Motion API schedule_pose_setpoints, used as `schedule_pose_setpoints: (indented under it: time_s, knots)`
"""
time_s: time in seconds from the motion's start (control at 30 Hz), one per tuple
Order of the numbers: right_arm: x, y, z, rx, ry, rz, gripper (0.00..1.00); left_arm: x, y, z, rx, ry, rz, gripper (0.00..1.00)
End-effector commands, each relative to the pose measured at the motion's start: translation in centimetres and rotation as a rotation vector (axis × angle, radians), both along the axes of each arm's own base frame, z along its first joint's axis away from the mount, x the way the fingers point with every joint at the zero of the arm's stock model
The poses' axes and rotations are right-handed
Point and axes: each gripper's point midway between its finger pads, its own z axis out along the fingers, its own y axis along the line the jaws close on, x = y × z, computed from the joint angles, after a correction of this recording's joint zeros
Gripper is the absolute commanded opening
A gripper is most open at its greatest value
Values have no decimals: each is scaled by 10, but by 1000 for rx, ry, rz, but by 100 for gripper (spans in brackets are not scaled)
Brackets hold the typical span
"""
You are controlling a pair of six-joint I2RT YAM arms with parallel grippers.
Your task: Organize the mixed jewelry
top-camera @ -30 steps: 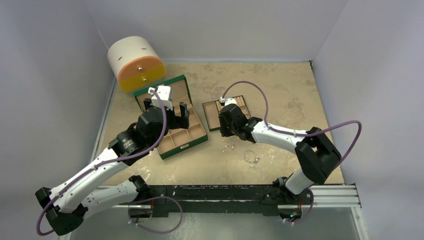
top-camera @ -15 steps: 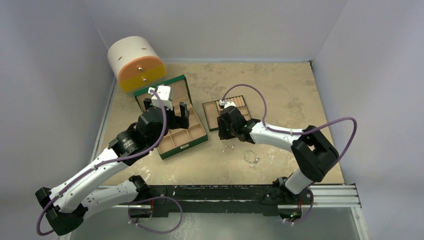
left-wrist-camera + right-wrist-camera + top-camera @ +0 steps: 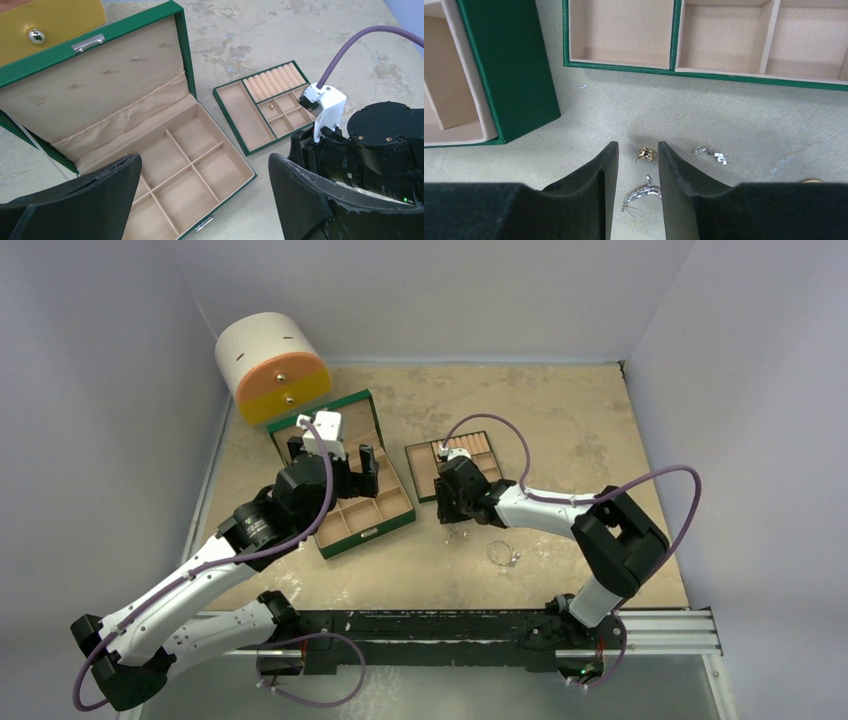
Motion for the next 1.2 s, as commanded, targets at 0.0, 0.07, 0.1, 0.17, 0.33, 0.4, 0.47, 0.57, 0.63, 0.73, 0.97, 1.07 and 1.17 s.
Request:
schedule_pose_setpoints:
  time_s: [0.0, 0.07, 0.1, 0.17, 0.33, 0.4, 0.47, 0.57, 0.63, 0.73, 0.97, 1.07, 1.17]
  knots:
    - [1, 9, -1, 29, 0, 2, 37, 2, -1, 25, -41, -47, 0, 98]
    - [0, 9, -3, 26, 5, 4, 37, 2, -1, 25, -41, -47, -1, 98]
    - [0, 8, -3, 24, 7, 4, 36, 2, -1, 25, -41, -47, -1, 98]
    - [-1, 8, -4, 22, 9, 4, 35, 2, -1, 25, -42, -47, 0, 98]
    - [-3, 4, -5, 11, 10, -2, 35, 2, -1, 25, -40, -47, -3, 98]
    - [-4, 4, -6, 10, 12, -2, 34, 2, -1, 25, -40, -47, -3, 98]
    - [-5, 4, -7, 9, 14, -1, 33, 2, -2, 25, -41, -47, -3, 98]
    - [-6, 4, -9, 7, 17, 1, 32, 2, -2, 25, -39, -46, -3, 98]
    - [-7, 4, -9, 8, 19, 2, 29, 2, -2, 25, -39, -46, -2, 98]
    - [-8, 4, -9, 6, 19, 2, 27, 2, -2, 24, -36, -43, -2, 98]
    - [-11, 0, -11, -10, 18, -3, 18, 2, -2, 23, -35, -42, -3, 98]
    - [-11, 0, -10, -10, 17, -5, 13, 2, -2, 24, -36, -43, -2, 98]
    - [-11, 0, -9, -8, 13, -4, 6, 2, -2, 23, -34, -41, -4, 98]
